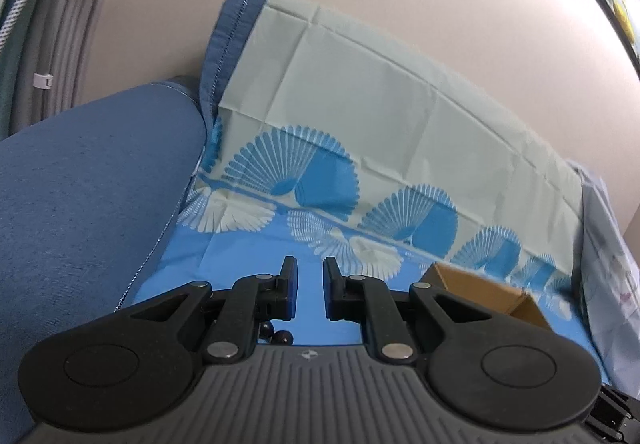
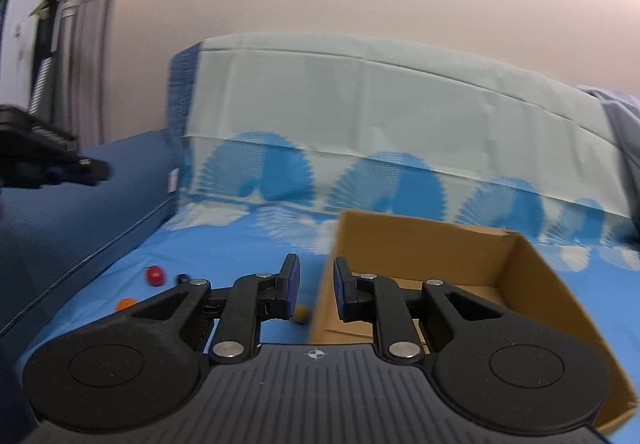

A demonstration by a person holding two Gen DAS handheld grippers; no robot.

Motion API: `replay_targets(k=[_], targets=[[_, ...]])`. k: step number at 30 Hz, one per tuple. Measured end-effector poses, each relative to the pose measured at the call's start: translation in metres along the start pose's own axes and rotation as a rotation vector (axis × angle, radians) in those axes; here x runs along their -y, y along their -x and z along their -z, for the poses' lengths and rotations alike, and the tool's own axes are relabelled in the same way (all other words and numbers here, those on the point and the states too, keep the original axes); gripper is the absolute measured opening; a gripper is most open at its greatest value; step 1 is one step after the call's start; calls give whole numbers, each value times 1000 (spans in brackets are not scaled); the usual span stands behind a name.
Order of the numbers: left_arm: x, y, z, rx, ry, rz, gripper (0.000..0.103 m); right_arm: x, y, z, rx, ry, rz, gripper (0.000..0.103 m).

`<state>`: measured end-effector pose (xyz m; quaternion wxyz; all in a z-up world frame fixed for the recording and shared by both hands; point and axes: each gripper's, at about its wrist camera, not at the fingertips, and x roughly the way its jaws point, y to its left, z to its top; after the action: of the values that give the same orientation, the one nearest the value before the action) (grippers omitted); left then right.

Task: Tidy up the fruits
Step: 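Grasp another small yellow-green fruit with the right tool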

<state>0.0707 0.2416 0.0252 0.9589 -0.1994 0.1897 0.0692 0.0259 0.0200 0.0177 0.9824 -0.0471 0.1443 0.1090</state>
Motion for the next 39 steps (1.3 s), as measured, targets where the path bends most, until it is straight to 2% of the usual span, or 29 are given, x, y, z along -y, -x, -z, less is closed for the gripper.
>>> replay_targets(k=[7, 15, 19, 23, 27, 31, 33, 39], targets=[[5, -11, 5, -5, -13, -8, 15, -40, -19, 3, -2, 43, -39, 19], [-2, -9, 2, 28, 11, -29, 21, -76, -58, 16, -81, 81, 10, 19], [-5, -10, 0, 31, 26, -46, 21, -86, -83, 23, -102, 81, 62, 19], [-1, -11, 0, 38, -2, -56, 21, -94, -112, 32, -111, 72, 139, 22], [4, -13, 2, 41, -36, -62, 22, -101, -144, 45, -108, 104, 234, 31], [10, -20, 4, 24, -88, -72, 22, -93, -179, 55, -163, 72, 344, 42], [11, -22, 4, 19, -100, -76, 22, -86, -195, 57, -190, 39, 371, 43], [7, -27, 5, 2, -93, -85, 22, -80, -226, 60, -215, 6, 380, 44]])
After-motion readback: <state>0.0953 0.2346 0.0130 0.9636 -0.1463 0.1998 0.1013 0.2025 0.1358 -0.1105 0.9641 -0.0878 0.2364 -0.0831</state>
